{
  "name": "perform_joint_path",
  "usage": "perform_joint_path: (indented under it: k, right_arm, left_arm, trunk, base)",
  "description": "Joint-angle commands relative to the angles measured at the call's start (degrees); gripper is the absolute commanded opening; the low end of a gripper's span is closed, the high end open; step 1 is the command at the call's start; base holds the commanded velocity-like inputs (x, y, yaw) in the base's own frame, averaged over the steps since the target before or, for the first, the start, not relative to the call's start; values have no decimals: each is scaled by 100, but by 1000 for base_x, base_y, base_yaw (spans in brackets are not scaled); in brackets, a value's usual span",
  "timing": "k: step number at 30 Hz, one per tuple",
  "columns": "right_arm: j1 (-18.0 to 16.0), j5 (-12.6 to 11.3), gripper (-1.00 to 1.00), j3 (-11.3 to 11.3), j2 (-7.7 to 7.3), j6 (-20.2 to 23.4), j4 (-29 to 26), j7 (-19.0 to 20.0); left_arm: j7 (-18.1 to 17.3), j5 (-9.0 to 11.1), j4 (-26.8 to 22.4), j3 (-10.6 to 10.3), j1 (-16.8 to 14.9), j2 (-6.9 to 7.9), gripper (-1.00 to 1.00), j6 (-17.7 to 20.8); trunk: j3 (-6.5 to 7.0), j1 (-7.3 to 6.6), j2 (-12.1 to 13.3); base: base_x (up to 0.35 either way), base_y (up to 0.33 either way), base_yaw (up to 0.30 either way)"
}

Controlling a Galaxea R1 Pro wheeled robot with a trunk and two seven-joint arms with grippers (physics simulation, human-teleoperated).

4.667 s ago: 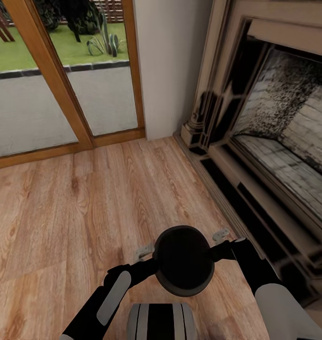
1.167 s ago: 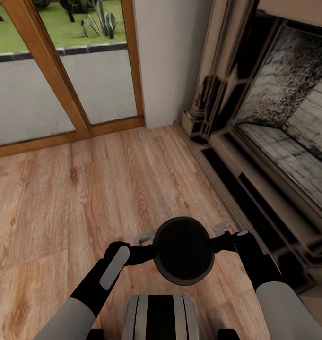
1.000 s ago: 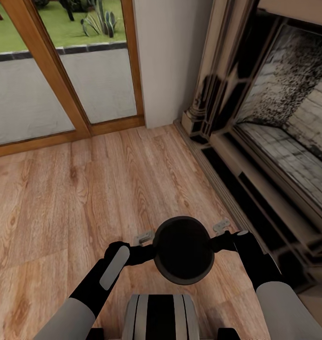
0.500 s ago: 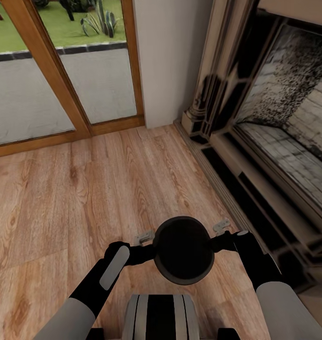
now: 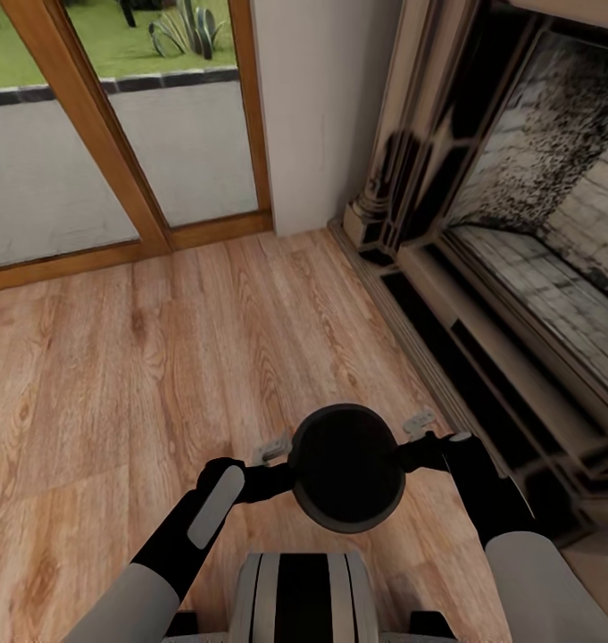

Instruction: Place each of the two pumpkins and all three candles from the living room inside a cabinet in the living room (use any cabinet), then make sure every cabinet is closed, and position the cauldron so it is next to a table in the living room.

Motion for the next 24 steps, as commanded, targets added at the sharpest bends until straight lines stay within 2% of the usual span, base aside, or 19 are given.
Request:
perform_joint_path:
  k: [1,3,5,12,13,24]
  right_arm:
    - [1,74,-100,-10,-7,-50,1484,-116]
    - [1,74,-100,-10,-38,-39,1472,48]
    - [1,73,-100,-3,-129,-19,1461,225]
    - [1,73,-100,-1,-160,-13,1458,269]
    - [1,72,-100,-1,-161,-13,1458,270]
    - [1,70,-100,-1,-161,-13,1458,272]
  left_arm:
    - [58,26,0,-7,-3,1,100,15]
    - [60,26,5,-7,-3,2,100,14]
    - [60,26,8,-7,-3,2,100,14]
    - [59,26,9,-7,-3,0,100,10]
    - [59,26,9,-7,-3,-2,-100,0]
    - [52,34,9,-7,-3,2,-100,-149]
  trunk:
    - [-27,1806,-3]
    - [-71,1811,-5]
    - [-71,1811,-5]
    - [-71,1811,-5]
    - [-71,1811,-5]
    - [-71,1811,-5]
  base:
    - [0,0,0]
    - [0,0,0]
    - [0,0,0]
    - [0,0,0]
    - [0,0,0]
    - [0,0,0]
